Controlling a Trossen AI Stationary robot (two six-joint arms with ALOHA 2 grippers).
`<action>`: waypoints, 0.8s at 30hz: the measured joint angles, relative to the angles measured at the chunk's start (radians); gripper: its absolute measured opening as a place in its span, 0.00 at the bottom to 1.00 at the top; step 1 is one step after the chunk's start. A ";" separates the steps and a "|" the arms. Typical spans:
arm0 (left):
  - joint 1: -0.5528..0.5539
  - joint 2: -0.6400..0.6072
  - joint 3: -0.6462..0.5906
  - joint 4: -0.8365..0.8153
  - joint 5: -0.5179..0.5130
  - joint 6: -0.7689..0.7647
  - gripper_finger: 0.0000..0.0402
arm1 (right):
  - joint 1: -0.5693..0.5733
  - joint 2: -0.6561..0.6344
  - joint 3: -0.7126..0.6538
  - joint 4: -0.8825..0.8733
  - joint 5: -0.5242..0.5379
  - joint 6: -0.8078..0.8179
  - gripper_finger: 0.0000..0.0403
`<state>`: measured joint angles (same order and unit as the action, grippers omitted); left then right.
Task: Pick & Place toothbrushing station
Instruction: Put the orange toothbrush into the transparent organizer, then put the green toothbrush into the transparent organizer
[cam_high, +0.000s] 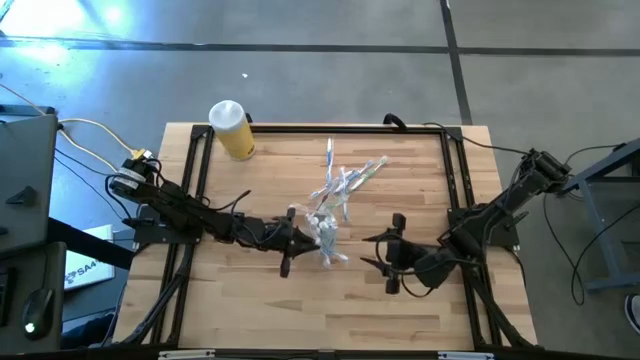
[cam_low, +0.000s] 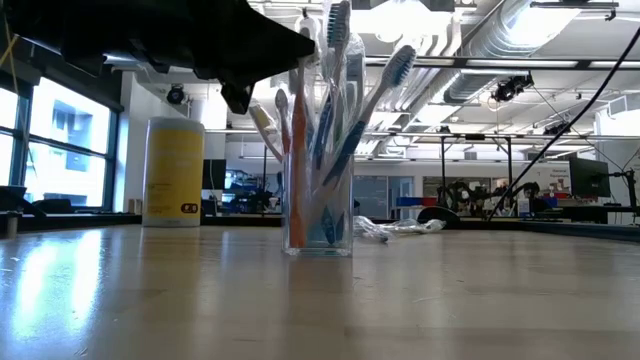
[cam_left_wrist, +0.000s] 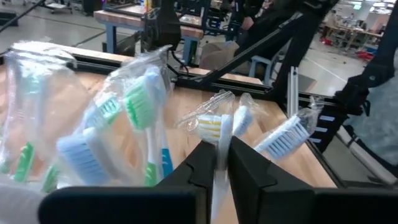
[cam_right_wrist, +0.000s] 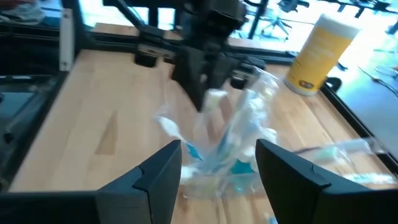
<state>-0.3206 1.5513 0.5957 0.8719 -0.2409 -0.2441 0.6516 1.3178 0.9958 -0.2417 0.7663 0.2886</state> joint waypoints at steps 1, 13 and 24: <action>0.000 0.000 0.000 -0.004 0.007 0.000 0.09 | -0.006 0.000 0.000 -0.009 0.002 0.008 0.49; 0.000 -0.017 -0.002 -0.086 0.016 -0.013 0.28 | -0.075 0.000 0.000 -0.216 0.002 0.160 0.49; 0.000 -0.142 0.016 -0.224 0.017 0.011 0.28 | -0.142 -0.007 0.000 -0.349 0.020 0.222 0.49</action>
<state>-0.3210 1.4088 0.6117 0.6480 -0.2236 -0.2333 0.5094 1.3108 0.9961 -0.5909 0.7860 0.5110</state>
